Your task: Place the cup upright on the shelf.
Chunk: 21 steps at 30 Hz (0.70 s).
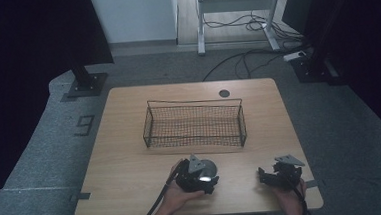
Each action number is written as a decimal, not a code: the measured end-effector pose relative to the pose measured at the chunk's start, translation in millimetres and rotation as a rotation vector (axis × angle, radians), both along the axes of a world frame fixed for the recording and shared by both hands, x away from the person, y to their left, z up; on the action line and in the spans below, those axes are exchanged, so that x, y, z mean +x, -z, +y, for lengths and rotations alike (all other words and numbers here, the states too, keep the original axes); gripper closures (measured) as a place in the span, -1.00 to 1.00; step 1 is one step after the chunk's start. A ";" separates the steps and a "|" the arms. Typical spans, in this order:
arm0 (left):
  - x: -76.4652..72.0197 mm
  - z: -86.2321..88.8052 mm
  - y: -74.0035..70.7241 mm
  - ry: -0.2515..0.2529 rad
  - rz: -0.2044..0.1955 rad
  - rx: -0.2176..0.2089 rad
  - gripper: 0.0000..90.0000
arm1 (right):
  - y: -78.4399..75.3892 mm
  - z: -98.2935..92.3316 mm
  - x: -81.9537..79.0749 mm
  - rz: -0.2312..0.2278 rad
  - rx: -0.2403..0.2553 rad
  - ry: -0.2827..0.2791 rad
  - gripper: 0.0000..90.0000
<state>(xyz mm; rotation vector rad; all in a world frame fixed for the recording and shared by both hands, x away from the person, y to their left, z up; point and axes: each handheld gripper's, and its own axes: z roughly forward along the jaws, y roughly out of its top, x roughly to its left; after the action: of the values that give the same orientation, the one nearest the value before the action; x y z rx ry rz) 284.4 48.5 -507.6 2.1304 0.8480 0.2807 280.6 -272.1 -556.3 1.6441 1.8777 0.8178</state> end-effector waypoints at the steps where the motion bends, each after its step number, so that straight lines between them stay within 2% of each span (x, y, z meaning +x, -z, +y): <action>1: -0.2 0.1 -0.2 0.001 0.000 -0.001 -0.68 | 0.0 0.0 0.0 0.000 0.000 0.000 -0.90; 6: 1.6 2.7 -8.1 0.003 -0.016 -0.013 -0.68 | 0.0 0.0 0.0 0.000 0.000 0.000 -0.90; 21: 3.6 16.0 -28.9 0.006 -0.030 -0.063 -0.67 | 0.1 -0.2 0.0 -0.002 -0.001 0.004 -0.89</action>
<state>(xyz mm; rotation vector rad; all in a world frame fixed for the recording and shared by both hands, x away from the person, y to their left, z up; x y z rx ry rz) 288.0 64.5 -478.7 2.0650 0.8227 0.2791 280.6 -272.3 -556.3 1.6455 1.8724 0.8167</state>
